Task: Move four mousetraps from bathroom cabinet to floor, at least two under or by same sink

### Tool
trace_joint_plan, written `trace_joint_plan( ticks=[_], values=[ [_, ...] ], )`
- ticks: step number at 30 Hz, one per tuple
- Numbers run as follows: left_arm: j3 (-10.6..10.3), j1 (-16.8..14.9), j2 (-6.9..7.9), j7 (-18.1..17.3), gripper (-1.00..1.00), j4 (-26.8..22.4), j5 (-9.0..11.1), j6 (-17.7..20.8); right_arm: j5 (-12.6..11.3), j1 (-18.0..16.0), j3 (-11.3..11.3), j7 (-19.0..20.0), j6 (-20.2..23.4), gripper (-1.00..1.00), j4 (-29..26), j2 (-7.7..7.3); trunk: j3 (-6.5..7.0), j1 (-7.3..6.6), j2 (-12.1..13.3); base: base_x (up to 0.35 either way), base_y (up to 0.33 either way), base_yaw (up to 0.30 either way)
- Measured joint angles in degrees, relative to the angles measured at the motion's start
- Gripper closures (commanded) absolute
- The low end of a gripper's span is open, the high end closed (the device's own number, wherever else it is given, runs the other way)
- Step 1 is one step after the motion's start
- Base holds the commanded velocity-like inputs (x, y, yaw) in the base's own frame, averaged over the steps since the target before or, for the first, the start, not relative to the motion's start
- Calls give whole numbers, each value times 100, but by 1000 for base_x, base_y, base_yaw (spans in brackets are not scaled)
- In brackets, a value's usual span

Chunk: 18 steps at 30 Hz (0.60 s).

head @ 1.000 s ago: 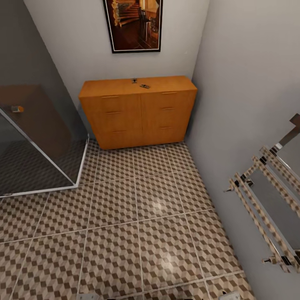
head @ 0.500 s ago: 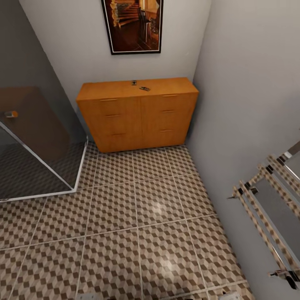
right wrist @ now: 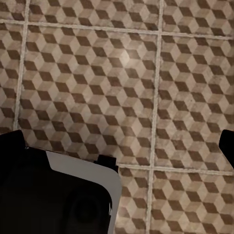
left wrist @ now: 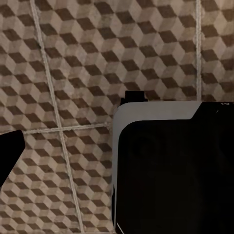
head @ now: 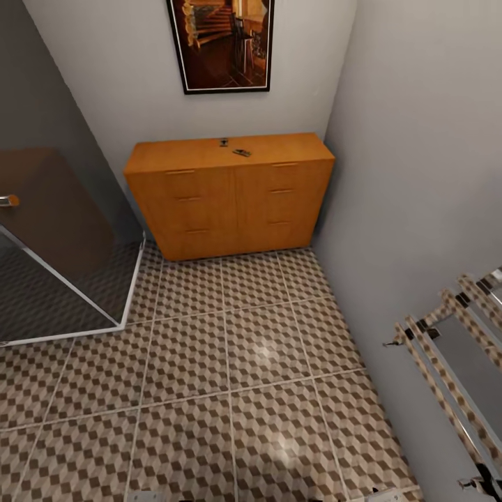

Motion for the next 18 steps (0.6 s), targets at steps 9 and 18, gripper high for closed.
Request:
trace_joint_plan(
  ticks=[9, 18],
  values=[
    [0, 0, 0, 0, -100, 0, 0, 0, 0, 0, 0, 0, 3, -100, 0, 0, 0, 0, 0, 158, 0, 0],
    [0, 0, 0, 0, -100, 0, 0, 0, 0, 0, 1, 0, 7, -100, 1, 10, 0, 0, 0, 158, 0, 15]
  ],
)
